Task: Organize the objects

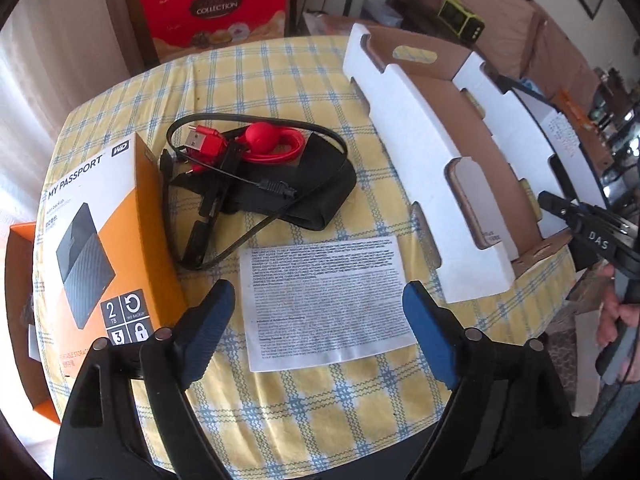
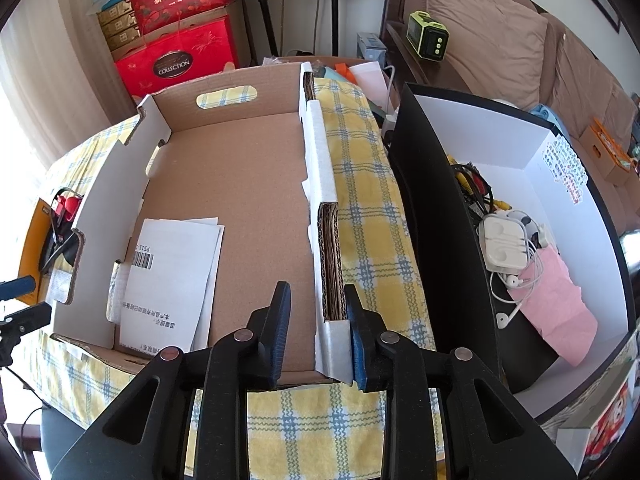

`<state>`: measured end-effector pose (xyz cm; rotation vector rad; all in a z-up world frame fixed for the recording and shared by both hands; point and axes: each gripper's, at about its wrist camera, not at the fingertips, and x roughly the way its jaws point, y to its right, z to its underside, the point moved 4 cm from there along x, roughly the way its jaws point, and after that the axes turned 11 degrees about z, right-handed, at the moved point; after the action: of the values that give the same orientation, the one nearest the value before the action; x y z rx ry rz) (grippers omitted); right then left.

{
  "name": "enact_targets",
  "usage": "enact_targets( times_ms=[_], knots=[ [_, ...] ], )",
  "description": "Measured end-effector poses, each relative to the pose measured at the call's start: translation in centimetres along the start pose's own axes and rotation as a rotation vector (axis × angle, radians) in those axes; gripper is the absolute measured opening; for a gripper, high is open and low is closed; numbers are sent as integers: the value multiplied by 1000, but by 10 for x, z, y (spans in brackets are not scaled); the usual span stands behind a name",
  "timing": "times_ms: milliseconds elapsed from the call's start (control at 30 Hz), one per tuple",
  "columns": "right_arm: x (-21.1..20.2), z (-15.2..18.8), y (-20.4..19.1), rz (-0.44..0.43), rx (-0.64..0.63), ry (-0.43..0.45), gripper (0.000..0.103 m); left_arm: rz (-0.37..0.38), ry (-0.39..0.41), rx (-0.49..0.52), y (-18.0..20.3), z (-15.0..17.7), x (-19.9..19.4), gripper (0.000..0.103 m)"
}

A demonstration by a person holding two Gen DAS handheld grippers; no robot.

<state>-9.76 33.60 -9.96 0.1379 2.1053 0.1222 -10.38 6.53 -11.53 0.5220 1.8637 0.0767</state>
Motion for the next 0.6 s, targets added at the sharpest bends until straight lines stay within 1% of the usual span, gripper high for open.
enact_targets(
  times_ms=[33, 133, 233, 300, 333, 367, 433, 500, 600],
  knots=[
    [0, 0, 0, 0, -1, 1, 27, -5, -14, -7, -3, 1, 3, 89],
    [0, 0, 0, -3, 2, 3, 26, 18, -53, -39, -10, 5, 13, 89],
    [0, 0, 0, -6, 7, 2, 27, 11, -66, -38, -10, 7, 17, 90],
    [0, 0, -1, -3, 6, 2, 27, 22, -75, -39, -9, 8, 18, 90],
    [-1, 0, -1, -2, 4, 3, 27, 25, -79, -38, -8, 8, 18, 84],
    [-1, 0, -1, -2, 4, 3, 27, 13, -80, -33, -6, 8, 19, 75],
    [-2, 0, -1, -1, 10, 2, 28, -20, -73, -22, -5, 10, 18, 65],
    [-8, 0, 2, 19, 20, 19, 39, -19, -68, -24, -7, 12, 16, 62],
    [-29, -2, 6, 60, 20, 74, 49, 21, -63, -58, -11, 14, 11, 61]
  ],
)
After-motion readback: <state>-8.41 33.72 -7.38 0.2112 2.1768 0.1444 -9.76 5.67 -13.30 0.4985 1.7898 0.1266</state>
